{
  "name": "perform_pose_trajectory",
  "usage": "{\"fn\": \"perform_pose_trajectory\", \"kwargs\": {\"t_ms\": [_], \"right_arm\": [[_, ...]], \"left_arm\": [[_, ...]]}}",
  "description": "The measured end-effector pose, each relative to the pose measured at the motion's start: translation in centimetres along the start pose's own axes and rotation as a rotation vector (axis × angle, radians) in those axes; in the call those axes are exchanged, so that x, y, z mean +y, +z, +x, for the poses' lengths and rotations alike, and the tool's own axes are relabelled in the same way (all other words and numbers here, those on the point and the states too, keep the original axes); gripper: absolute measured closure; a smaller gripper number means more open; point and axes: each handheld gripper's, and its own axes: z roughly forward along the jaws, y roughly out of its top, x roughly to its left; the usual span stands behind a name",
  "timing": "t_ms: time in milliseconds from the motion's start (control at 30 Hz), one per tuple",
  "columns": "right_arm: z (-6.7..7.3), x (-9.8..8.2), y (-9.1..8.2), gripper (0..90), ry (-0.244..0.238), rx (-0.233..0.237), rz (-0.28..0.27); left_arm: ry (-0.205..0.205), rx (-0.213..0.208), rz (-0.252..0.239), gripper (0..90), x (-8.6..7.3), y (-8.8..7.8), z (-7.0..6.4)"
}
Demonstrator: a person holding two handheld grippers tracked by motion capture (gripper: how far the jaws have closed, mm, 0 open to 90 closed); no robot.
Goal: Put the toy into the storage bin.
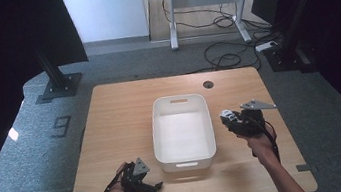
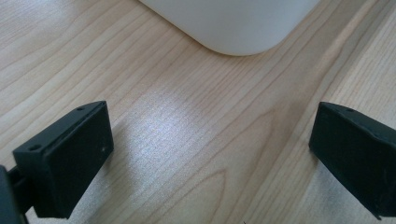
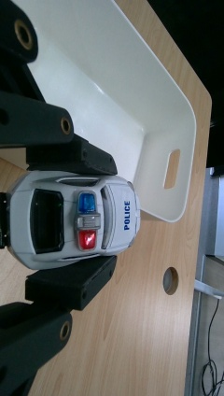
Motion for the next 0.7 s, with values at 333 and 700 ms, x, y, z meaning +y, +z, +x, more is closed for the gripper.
{"fn": "perform_pose_trajectory", "kwargs": {"t_ms": [333, 700], "right_arm": [[0.7, 0.3, 0.6, 50.2, -0.007, 0.009, 0.006], [1.7, 0.8, 1.5, 50.2, -0.023, 0.023, 0.014]], "left_arm": [[0.0, 0.0, 0.0, 0.0, 0.0, 0.0, 0.0], [-0.001, 0.0, 0.0, 0.0, 0.0, 0.0, 0.0]]}}
